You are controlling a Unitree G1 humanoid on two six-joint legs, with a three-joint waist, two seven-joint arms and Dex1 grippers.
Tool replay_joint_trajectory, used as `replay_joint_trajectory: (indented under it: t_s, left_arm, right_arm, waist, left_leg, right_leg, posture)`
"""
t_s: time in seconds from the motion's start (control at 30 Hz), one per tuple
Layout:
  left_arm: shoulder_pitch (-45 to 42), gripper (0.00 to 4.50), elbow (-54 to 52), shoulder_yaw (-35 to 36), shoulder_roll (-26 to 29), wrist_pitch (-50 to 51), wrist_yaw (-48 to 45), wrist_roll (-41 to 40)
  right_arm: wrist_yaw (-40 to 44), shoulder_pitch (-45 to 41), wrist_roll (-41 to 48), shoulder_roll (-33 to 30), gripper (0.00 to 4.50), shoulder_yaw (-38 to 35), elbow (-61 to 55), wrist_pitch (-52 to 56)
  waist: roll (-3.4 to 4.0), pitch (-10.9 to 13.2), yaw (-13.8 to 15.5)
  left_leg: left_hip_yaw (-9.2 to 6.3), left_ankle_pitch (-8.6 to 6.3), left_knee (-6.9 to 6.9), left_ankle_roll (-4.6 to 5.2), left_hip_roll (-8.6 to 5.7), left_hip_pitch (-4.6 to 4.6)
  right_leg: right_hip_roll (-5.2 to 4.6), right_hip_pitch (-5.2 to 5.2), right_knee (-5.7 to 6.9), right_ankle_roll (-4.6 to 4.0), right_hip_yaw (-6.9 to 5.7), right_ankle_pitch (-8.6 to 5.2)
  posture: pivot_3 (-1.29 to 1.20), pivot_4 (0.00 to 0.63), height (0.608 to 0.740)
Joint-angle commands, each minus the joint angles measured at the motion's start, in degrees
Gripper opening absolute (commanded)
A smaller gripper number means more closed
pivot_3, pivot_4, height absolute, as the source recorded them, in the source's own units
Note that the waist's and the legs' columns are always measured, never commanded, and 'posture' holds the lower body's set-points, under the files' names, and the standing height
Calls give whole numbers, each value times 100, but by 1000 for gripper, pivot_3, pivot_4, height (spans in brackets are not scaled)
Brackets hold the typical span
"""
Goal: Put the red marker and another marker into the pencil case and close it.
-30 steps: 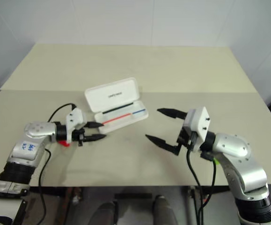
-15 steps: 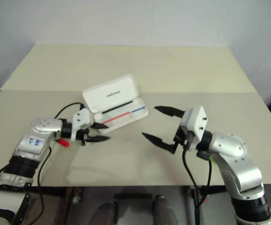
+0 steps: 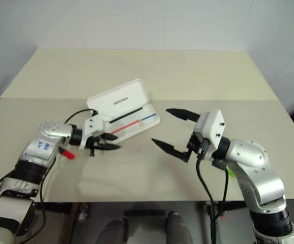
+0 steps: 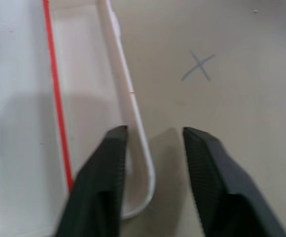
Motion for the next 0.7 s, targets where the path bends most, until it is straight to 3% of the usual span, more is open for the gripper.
replay_joint_trajectory:
  t_s: [0.03, 0.07, 0.1, 0.4, 0.7]
  left_arm:
    - [-75, 388, 111, -157, 48, -51, -89, 250]
    - [-84, 66, 107, -179, 62, -77, -126, 282]
    - [-98, 25, 105, -205, 76, -148, -165, 329]
    - [-107, 25, -55, -149, -25, -333, -322, 292]
    - [16, 25, -954, -48, -216, -116, -538, -80]
  right_arm:
    - [-65, -92, 14, 13, 4500, -77, -204, -86]
    - [-69, -104, 19, 11, 4500, -83, -203, -83]
    - [-66, -122, 24, 3, 4500, -91, -193, -79]
    - [-11, -204, 78, -65, 4500, -132, -150, -10]
    - [54, -158, 193, -201, 4500, -252, -114, 83]
  waist:
    - [0, 0, 2]
    - [1, 0, 10]
    - [2, -1, 15]
    - [1, -1, 17]
    - [0, 0, 32]
  left_leg:
    - [0, 0, -2, 0, 0, 0]
    - [0, -1, -2, 0, 0, 0]
    - [0, -2, -3, 1, 0, 0]
    - [-3, -2, -2, 1, 0, 0]
    - [-7, -3, -1, 0, -2, -12]
  right_leg:
    - [0, 0, 0, 11, 0, 2]
    - [0, 0, 1, 19, 0, 3]
    - [-1, 0, 2, 23, 0, 1]
    - [-1, 0, 4, 22, -2, 0]
    - [-2, -1, 0, 26, -4, -1]
  posture:
    - [0, 150, 740]
    - [0, 150, 740]
    - [0, 150, 740]
    - [0, 150, 740]
    - [0, 150, 740]
